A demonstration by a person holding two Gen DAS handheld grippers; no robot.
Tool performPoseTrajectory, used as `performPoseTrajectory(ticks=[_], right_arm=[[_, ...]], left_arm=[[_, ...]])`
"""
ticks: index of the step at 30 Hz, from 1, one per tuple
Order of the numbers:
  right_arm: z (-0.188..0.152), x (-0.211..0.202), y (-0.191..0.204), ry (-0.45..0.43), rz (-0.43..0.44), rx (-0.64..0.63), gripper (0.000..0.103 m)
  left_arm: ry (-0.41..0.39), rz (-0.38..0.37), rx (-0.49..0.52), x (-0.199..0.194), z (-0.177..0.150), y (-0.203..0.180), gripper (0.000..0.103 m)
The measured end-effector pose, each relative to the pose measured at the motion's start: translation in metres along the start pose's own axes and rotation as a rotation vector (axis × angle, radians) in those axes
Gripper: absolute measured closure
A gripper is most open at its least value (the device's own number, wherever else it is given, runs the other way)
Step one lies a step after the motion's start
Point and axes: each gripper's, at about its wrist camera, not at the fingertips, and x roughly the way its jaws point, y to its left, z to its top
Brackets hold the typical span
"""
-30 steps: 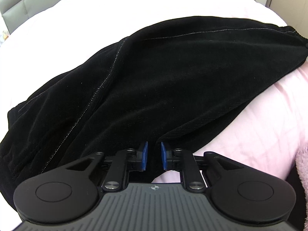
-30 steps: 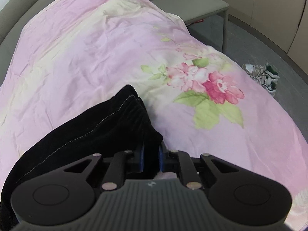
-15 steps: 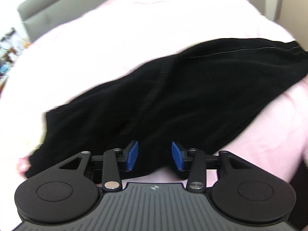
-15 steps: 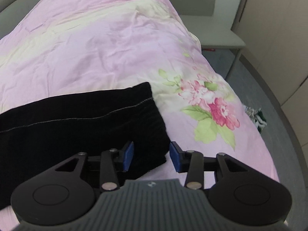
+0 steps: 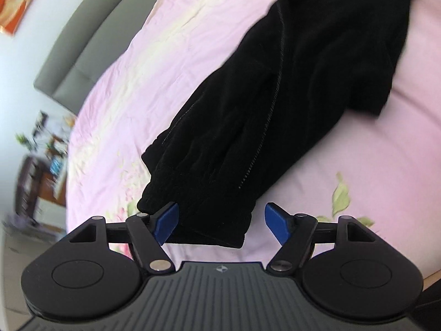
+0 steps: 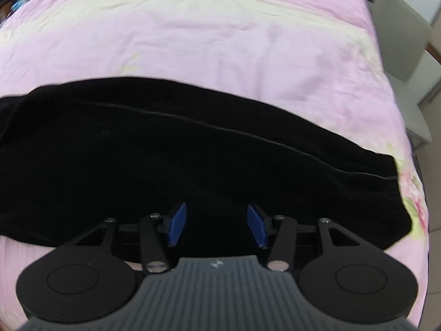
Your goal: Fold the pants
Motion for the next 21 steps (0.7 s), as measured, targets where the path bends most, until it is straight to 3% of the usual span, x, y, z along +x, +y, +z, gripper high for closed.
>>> performPoseTrajectory(ticks=[5, 7, 12, 14, 21], right_arm=[[0.006, 0.005, 0.05, 0.032, 0.004, -0.086, 0.054], [0.008, 0.009, 0.063, 0.046, -0.004, -0.11, 0.054], [0.013, 0.015, 0.09, 0.078, -0.026, -0.144, 0.054], [0.015, 0.014, 0.102, 0.077, -0.027, -0.164, 0.054], [0.021, 0.002, 0.139, 0.036, -0.02, -0.245, 0.054]], left_arm=[[0.014, 0.185, 0.155, 0.021, 0.0, -0.04, 0.021], [0.017, 0.243, 0.159, 0.026, 0.001, -0.046, 0.036], [-0.045, 0.223, -0.014, -0.001, 0.006, -0.032, 0.058], [-0.074, 0.199, -0.083, -0.018, 0.008, -0.019, 0.062], [-0.146, -0.033, -0.377, -0.058, 0.026, 0.075, 0.068]])
